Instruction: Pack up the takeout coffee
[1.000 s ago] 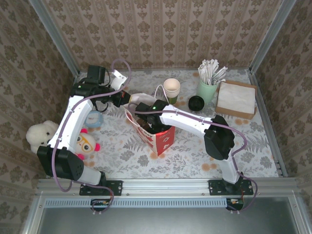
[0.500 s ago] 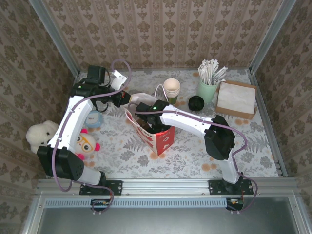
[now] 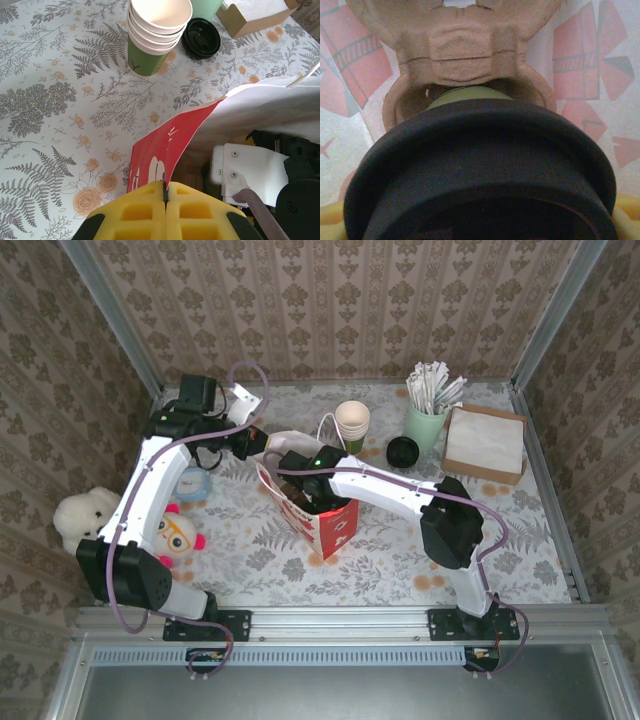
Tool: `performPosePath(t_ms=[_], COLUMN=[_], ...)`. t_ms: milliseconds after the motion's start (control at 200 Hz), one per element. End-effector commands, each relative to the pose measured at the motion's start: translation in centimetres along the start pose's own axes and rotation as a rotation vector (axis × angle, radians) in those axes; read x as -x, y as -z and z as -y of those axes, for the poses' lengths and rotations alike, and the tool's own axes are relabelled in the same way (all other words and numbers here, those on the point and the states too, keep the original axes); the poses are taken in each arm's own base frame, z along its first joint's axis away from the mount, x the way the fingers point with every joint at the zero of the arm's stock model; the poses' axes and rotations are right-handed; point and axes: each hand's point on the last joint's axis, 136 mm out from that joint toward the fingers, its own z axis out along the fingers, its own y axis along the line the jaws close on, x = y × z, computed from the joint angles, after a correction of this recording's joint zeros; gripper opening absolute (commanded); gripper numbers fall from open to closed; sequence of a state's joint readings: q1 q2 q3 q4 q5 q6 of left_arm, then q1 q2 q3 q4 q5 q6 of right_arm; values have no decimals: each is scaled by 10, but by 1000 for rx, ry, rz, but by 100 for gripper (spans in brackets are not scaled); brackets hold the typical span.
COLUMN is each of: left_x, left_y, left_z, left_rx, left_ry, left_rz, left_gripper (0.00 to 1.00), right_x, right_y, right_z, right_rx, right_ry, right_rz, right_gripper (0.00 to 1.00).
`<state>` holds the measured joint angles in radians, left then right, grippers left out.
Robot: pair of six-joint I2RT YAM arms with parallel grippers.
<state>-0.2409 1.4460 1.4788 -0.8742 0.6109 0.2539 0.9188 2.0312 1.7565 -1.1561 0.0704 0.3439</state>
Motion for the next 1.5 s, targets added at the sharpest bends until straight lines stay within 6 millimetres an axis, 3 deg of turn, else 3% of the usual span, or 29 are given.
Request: performPosePath(t_ms=[0, 170, 660, 950, 1275, 1495], left_x=[6, 9, 39, 25, 10, 7], left_y=[7, 9, 30, 25, 13, 11], left_z=[7, 8, 31, 37, 26, 21], left_rx=[-15, -14, 49, 6, 4, -12], left_ry=[-7, -7, -125, -103, -58, -24], left_rz=[33, 42, 173, 145, 115, 115], left_gripper=[0, 0, 0, 0, 0, 0], right_x=[-9, -12, 9, 24, 39, 37], right_y=[-54, -59, -16, -1, 5, -8], right_z=[-3, -3, 0, 0, 1, -2], right_rx=[7, 4, 3, 16, 55, 69], right_ry=[-14, -13, -27, -47, -86, -81], right_rz=[-91, -110, 15, 104, 255, 263], right_gripper=[59, 59, 65, 69, 59, 58])
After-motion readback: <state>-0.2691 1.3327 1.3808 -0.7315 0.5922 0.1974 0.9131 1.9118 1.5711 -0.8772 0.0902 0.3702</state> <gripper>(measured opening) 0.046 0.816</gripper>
